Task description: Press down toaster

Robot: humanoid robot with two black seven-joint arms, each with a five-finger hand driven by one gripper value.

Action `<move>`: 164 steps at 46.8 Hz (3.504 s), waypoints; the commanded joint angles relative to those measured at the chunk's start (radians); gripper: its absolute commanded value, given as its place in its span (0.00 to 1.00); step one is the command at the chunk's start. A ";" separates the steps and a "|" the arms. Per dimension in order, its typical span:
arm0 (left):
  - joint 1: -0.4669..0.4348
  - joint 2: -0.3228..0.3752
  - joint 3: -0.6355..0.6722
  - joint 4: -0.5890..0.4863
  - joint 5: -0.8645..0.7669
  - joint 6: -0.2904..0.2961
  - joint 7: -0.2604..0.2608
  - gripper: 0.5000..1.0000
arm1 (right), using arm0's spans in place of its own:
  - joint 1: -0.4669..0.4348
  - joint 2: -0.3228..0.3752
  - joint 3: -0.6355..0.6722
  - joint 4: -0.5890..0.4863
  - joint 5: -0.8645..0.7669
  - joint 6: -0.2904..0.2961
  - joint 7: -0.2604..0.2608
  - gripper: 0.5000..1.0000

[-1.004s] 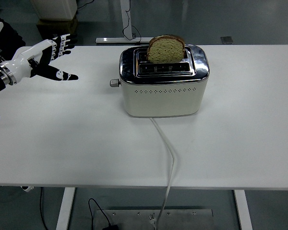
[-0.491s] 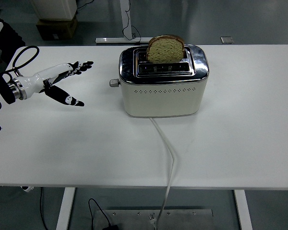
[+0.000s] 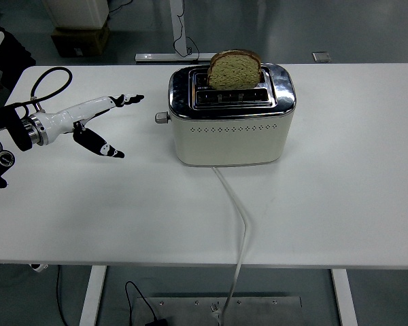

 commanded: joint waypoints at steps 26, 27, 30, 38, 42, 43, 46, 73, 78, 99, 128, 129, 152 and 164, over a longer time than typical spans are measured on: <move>0.012 -0.017 0.040 -0.006 0.059 0.038 0.000 1.00 | 0.000 0.000 0.000 0.000 0.000 0.000 0.000 1.00; 0.012 -0.017 0.041 -0.008 0.059 0.038 0.000 1.00 | 0.000 0.000 0.000 0.000 0.000 0.000 0.000 1.00; 0.012 -0.017 0.041 -0.008 0.059 0.038 0.000 1.00 | 0.000 0.000 0.000 0.000 0.000 0.000 0.000 1.00; 0.011 -0.021 0.041 -0.023 0.059 0.042 0.000 1.00 | 0.000 0.000 0.000 0.000 0.000 0.000 0.000 1.00; 0.011 -0.021 0.041 -0.028 0.059 0.042 0.000 1.00 | 0.000 0.000 0.000 0.000 -0.001 0.000 0.000 1.00; 0.011 -0.021 0.041 -0.028 0.059 0.042 0.000 1.00 | 0.000 0.000 0.000 0.000 0.000 0.000 0.000 1.00; 0.011 -0.024 0.041 -0.028 0.059 0.042 0.000 1.00 | 0.000 0.000 0.000 0.000 0.000 0.000 0.000 1.00; 0.015 -0.048 0.091 -0.026 0.094 0.083 0.003 1.00 | 0.000 0.000 0.000 0.000 0.000 0.000 0.000 1.00; 0.015 -0.050 0.101 -0.026 0.098 0.094 0.006 1.00 | 0.000 0.000 0.000 0.000 0.000 0.000 0.000 1.00; 0.020 -0.060 0.107 -0.011 0.090 0.095 0.008 1.00 | 0.000 0.000 0.000 0.000 0.000 0.000 0.000 1.00; 0.029 -0.106 0.126 0.067 0.084 0.098 0.009 1.00 | 0.000 0.000 0.000 0.000 0.000 0.000 0.000 1.00; 0.029 -0.106 0.126 0.069 0.084 0.098 0.009 1.00 | 0.000 0.000 0.000 0.000 0.000 0.000 0.000 1.00; 0.055 -0.105 0.124 0.093 0.045 0.100 0.006 1.00 | 0.000 0.000 0.000 0.000 0.000 0.000 0.000 1.00; -0.015 -0.060 0.117 0.104 -0.416 0.086 0.003 1.00 | 0.000 0.000 0.000 0.000 0.000 0.000 0.000 1.00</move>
